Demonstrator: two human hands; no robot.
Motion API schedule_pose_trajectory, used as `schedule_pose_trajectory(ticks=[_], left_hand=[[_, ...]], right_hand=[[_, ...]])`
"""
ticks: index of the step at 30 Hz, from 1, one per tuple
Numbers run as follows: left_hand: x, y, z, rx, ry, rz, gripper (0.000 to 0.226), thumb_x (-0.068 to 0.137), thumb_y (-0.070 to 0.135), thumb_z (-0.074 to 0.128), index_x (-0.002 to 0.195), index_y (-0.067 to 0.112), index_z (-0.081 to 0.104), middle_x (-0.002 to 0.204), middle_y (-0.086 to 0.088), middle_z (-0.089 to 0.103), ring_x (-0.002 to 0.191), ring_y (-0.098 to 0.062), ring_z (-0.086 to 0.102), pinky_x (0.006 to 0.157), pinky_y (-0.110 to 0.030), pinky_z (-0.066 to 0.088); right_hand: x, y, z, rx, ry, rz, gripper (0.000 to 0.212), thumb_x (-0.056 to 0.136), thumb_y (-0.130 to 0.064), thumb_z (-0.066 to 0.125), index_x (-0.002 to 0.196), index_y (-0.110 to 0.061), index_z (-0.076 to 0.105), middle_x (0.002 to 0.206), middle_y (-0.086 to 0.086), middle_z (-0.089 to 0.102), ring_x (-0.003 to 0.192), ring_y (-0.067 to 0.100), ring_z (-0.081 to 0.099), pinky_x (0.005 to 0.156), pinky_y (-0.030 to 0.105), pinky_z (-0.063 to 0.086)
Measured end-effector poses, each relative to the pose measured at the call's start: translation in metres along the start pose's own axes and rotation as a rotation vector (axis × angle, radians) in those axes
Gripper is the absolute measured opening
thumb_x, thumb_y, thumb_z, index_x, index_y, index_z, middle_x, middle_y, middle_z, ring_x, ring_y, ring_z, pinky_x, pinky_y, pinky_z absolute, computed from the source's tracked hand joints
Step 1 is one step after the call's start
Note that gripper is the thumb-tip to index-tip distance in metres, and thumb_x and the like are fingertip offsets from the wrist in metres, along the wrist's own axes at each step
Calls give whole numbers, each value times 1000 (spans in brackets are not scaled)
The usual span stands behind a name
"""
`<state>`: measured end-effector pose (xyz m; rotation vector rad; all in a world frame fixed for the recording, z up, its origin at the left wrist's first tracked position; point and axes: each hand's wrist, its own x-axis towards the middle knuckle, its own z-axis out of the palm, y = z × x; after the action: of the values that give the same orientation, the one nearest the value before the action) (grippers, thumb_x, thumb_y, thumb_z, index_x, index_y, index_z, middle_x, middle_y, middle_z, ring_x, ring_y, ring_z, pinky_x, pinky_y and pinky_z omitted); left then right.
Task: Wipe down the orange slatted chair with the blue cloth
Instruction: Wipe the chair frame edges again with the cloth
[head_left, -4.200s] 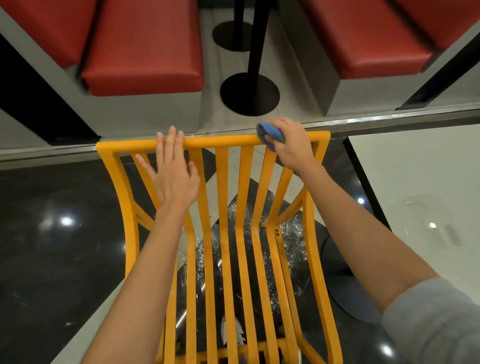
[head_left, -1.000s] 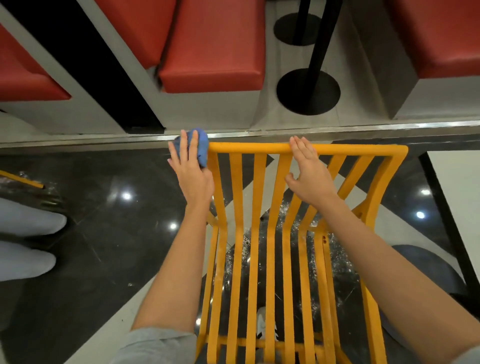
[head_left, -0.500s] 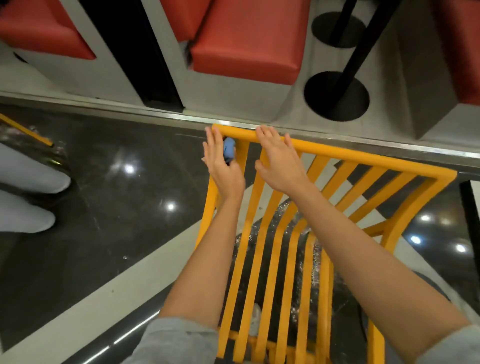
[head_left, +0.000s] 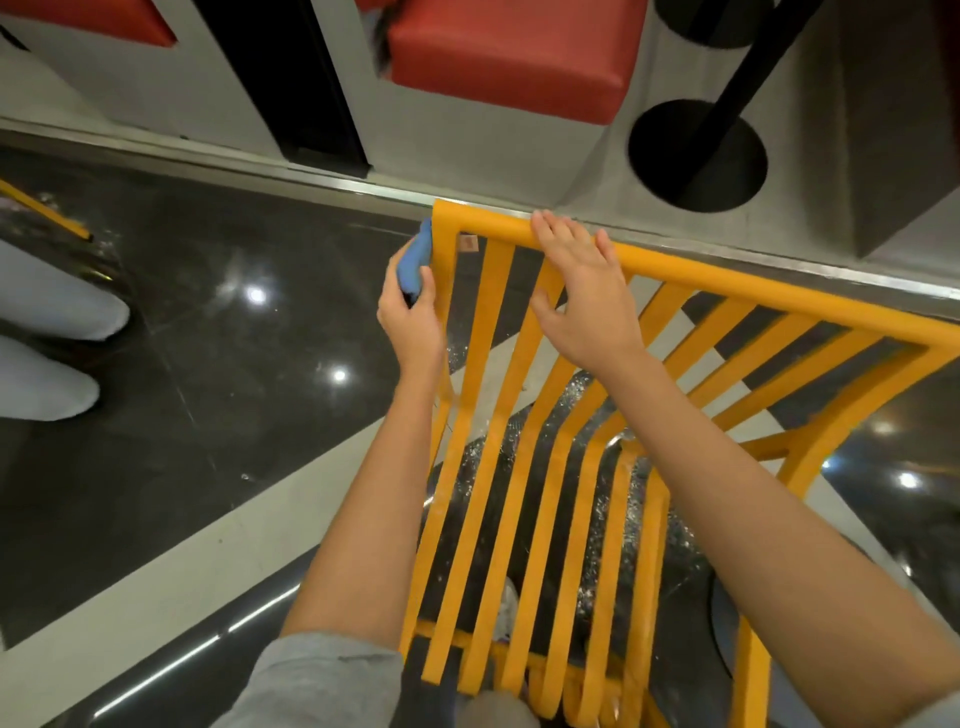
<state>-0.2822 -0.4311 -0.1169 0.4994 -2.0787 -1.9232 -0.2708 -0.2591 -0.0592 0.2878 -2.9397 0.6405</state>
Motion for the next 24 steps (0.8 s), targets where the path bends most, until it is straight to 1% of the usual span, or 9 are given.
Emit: schedule_pose_trajectory(ticks=[3, 5, 8, 10, 13, 16, 18, 20, 24], left_hand=[[-20, -30, -32, 70, -77, -106, 28, 100, 6, 48, 125, 3, 59, 109, -1, 66, 99, 0, 64, 85, -21, 52], [-13, -26, -39, 77, -145, -138, 25, 100, 5, 47, 120, 3, 61, 101, 4, 65, 90, 4, 64, 81, -19, 50], [29, 12, -20, 9, -194, -98, 18, 98, 3, 48, 111, 5, 61, 95, 3, 63, 87, 3, 62, 78, -18, 50], [46, 33, -6, -89, -171, -77, 17, 98, 5, 50, 112, 5, 60, 97, 0, 63, 94, -7, 62, 83, -23, 52], [24, 13, -10, -119, -128, -148, 24, 100, 11, 50, 121, 3, 58, 106, -6, 64, 105, -21, 62, 93, -35, 52], [-4, -13, -25, -59, -97, -222, 23, 101, 13, 49, 121, 9, 59, 105, -2, 65, 102, -19, 64, 96, -43, 52], [2, -7, -19, -21, -74, -193, 23, 101, 12, 49, 120, 9, 60, 101, 2, 65, 96, -11, 63, 92, -36, 53], [10, 9, -5, 16, -65, -97, 25, 100, 12, 50, 123, 10, 60, 105, 2, 65, 98, -7, 62, 90, -25, 52], [-7, 5, 8, 4, -10, -7, 35, 100, 16, 51, 135, 10, 53, 127, -8, 63, 118, -15, 59, 96, -16, 48]], right_hand=[[1, 0, -1, 10, -1, -3, 66, 93, -17, 52, 154, -17, 27, 158, 0, 33, 148, 16, 24, 125, 37, 7], [1, -1, 0, 5, 11, -6, 66, 92, -19, 53, 153, -17, 29, 156, 0, 35, 147, 16, 26, 124, 37, 8], [1, 1, 2, -8, 21, -18, 67, 91, -18, 54, 153, -16, 29, 155, 1, 37, 146, 17, 27, 124, 38, 9], [0, 0, 3, -20, 31, -6, 69, 90, -17, 55, 153, -17, 28, 155, 1, 37, 146, 17, 26, 124, 38, 8], [-1, -3, 6, -15, 29, 20, 71, 89, -17, 56, 153, -18, 28, 156, 1, 36, 147, 17, 25, 124, 37, 6], [0, -3, 5, -5, 29, 17, 71, 89, -16, 56, 154, -18, 28, 156, 1, 35, 147, 17, 24, 124, 36, 4], [0, -2, 5, 4, 32, 16, 71, 89, -16, 56, 154, -18, 28, 157, 1, 35, 148, 17, 23, 124, 36, 3], [0, -3, 6, -2, 39, 20, 71, 89, -15, 56, 154, -18, 28, 157, 1, 34, 148, 17, 23, 123, 35, 2], [-1, -5, 7, -10, 45, 21, 72, 88, -14, 57, 154, -17, 28, 157, 1, 34, 148, 17, 23, 123, 34, 2]])
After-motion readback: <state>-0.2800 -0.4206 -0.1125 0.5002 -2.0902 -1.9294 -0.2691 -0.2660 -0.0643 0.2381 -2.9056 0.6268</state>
